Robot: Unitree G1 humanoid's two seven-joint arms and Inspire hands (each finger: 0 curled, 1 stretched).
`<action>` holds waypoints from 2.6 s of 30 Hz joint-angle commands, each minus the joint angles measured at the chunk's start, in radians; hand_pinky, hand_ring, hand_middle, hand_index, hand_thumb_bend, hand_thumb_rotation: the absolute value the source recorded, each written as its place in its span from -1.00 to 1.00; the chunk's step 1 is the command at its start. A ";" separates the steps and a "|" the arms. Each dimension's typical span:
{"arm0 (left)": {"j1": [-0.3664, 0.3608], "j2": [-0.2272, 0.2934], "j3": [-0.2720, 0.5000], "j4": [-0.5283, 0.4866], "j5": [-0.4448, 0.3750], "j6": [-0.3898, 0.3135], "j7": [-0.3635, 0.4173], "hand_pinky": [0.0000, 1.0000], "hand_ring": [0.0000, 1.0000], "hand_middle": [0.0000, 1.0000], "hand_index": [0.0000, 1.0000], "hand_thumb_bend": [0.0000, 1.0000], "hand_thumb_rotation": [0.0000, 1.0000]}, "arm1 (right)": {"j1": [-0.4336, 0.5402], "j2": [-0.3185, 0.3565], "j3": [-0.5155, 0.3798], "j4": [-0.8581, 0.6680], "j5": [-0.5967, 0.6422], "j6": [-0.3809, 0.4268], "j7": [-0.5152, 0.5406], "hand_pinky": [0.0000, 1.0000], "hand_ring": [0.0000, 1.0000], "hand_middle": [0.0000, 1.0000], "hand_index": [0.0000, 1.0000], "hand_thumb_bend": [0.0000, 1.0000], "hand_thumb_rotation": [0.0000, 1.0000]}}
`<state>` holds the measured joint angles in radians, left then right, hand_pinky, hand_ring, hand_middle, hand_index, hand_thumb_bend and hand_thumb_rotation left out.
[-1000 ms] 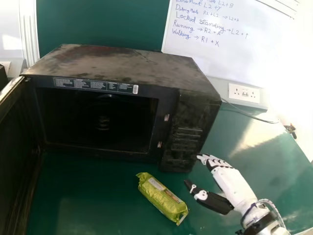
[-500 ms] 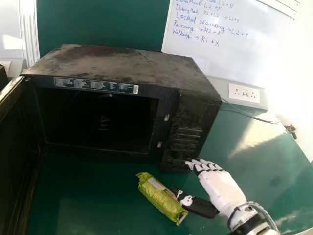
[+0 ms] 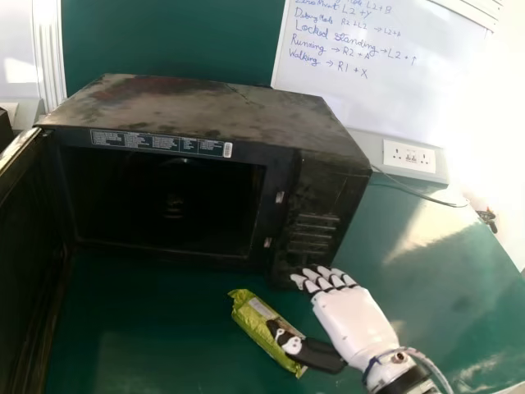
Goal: Put biscuit inside oven
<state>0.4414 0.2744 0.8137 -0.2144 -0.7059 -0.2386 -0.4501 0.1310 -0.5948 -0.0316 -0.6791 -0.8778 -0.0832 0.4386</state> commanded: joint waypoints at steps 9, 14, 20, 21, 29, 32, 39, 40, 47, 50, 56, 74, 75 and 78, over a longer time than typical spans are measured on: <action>0.020 -0.016 -0.009 -0.039 -0.020 0.014 0.013 0.10 0.49 0.64 0.61 1.00 0.65 | 0.029 0.054 0.051 -0.003 -0.160 -0.039 -0.103 1.00 1.00 1.00 0.91 0.48 0.70; 0.024 -0.022 -0.009 -0.047 -0.025 0.021 0.019 0.11 0.51 0.65 0.62 1.00 0.68 | 0.035 0.074 0.065 0.009 -0.210 -0.039 -0.125 1.00 1.00 1.00 0.89 0.48 0.69; 0.022 -0.021 -0.006 -0.044 -0.027 0.021 0.014 0.10 0.52 0.66 0.64 1.00 0.68 | 0.025 0.090 0.083 0.023 -0.295 -0.026 -0.117 1.00 1.00 1.00 0.89 0.51 0.66; 0.023 -0.022 -0.005 -0.045 -0.027 0.020 0.013 0.10 0.53 0.66 0.64 1.00 0.67 | 0.020 0.095 0.086 0.029 -0.298 -0.022 -0.111 1.00 1.00 1.00 0.89 0.50 0.67; 0.026 -0.023 -0.002 -0.047 -0.028 0.019 0.006 0.07 0.46 0.62 0.59 1.00 0.65 | -0.024 0.112 0.114 0.158 -0.350 -0.001 -0.189 1.00 1.00 1.00 0.89 0.54 0.65; 0.028 -0.022 -0.002 -0.047 -0.028 0.016 0.000 0.07 0.44 0.61 0.58 1.00 0.63 | -0.032 0.115 0.121 0.199 -0.360 0.010 -0.223 1.00 1.00 1.00 0.89 0.54 0.64; 0.037 -0.021 0.000 -0.048 -0.030 0.011 -0.013 0.12 0.46 0.60 0.58 1.00 0.60 | -0.051 0.120 0.137 0.237 -0.370 0.037 -0.241 1.00 1.00 1.00 0.91 0.52 0.68; 0.036 -0.022 0.000 -0.048 -0.031 0.010 -0.013 0.12 0.46 0.60 0.58 1.00 0.59 | -0.054 0.122 0.142 0.240 -0.375 0.043 -0.242 1.00 1.00 1.00 0.91 0.53 0.68; 0.043 -0.027 0.001 -0.052 -0.042 0.014 -0.022 0.15 0.50 0.63 0.60 1.00 0.60 | -0.065 0.133 0.177 0.241 -0.404 0.075 -0.227 1.00 1.00 1.00 0.90 0.51 0.67; 0.047 -0.031 0.000 -0.065 -0.045 0.016 -0.021 0.16 0.50 0.64 0.61 1.00 0.62 | -0.059 0.138 0.195 0.226 -0.404 0.085 -0.196 1.00 1.00 1.00 0.92 0.49 0.68; 0.055 -0.032 0.001 -0.072 -0.039 0.015 -0.014 0.14 0.49 0.64 0.62 1.00 0.65 | -0.039 0.153 0.226 0.201 -0.415 0.096 -0.194 1.00 1.00 1.00 0.90 0.50 0.69; 0.088 -0.060 -0.004 -0.124 -0.019 -0.002 -0.004 0.23 0.53 0.67 0.64 1.00 0.59 | 0.029 0.076 0.161 0.119 -0.332 0.049 -0.122 1.00 1.00 1.00 0.89 0.58 0.53; 0.093 -0.063 -0.004 -0.133 -0.020 0.000 0.000 0.23 0.53 0.67 0.64 1.00 0.58 | 0.033 0.067 0.154 0.119 -0.326 0.040 -0.130 1.00 1.00 1.00 0.88 0.57 0.53; 0.105 -0.065 -0.007 -0.150 -0.026 0.009 0.005 0.23 0.53 0.67 0.64 1.00 0.58 | 0.044 0.045 0.134 0.121 -0.307 0.022 -0.135 1.00 1.00 1.00 0.90 0.57 0.52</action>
<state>0.5346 0.2138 0.8114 -0.3488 -0.7200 -0.2351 -0.4486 0.1647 -0.5329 0.1156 -0.5436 -1.1966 -0.0505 0.3127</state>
